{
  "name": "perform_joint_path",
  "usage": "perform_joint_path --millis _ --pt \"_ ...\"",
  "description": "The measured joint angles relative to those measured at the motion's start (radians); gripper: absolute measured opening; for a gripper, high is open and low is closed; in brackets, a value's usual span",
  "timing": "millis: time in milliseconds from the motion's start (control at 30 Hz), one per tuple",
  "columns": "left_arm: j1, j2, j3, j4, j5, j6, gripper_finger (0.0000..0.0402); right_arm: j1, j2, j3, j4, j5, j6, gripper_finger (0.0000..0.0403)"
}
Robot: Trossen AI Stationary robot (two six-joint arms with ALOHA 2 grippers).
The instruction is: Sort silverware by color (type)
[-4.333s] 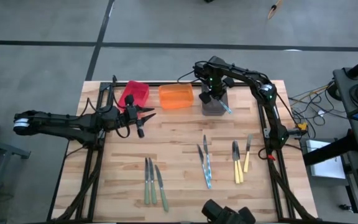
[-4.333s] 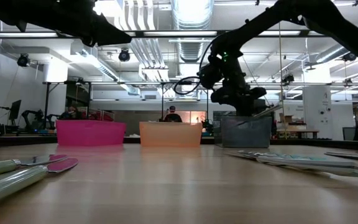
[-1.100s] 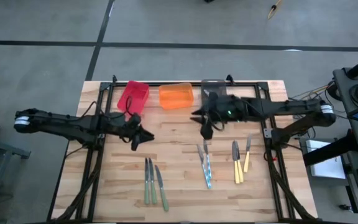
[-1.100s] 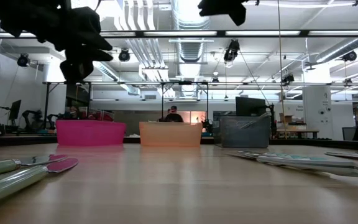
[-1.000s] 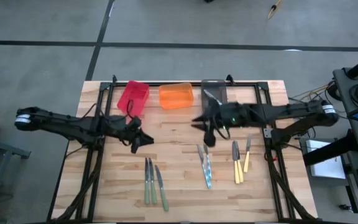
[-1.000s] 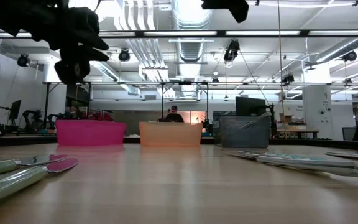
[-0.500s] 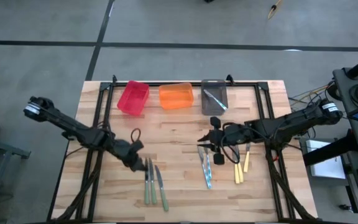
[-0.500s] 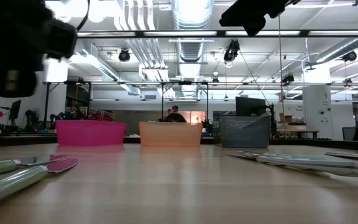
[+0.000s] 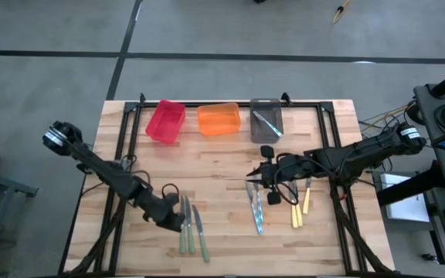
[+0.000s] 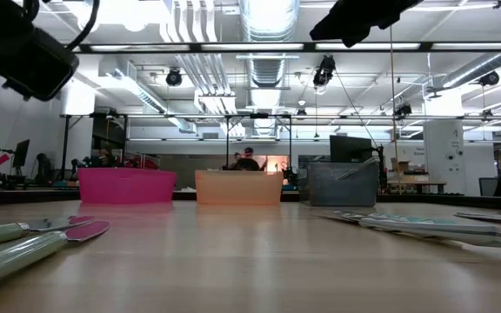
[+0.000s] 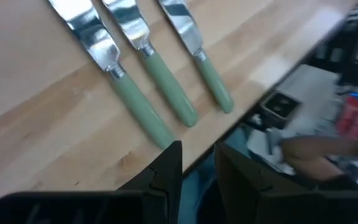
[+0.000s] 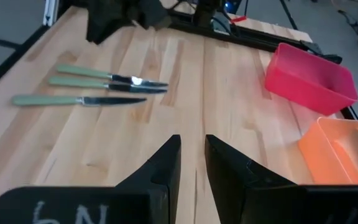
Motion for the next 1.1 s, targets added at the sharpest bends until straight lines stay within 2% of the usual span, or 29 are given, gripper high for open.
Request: perform_joint_path --millis 233,433,733,1100 --pt "-0.011 0.177 0.252 -0.327 0.0 0.007 0.0076 0.0 -0.004 0.0 -0.04 -0.001 -0.022 0.0063" --pt "-0.012 0.291 0.368 -0.457 -0.012 -0.027 0.0076 0.0 -0.014 0.0 -0.039 -0.001 -0.024 0.0063" --pt "-0.012 0.398 0.438 -0.566 -0.01 -0.043 0.0088 0.0 -0.022 -0.001 -0.052 -0.002 -0.014 0.0064" --pt "-0.012 0.432 0.443 -0.575 -0.038 -0.045 0.0173 0.0 -0.022 -0.002 -0.052 -0.002 -0.021 0.0061"
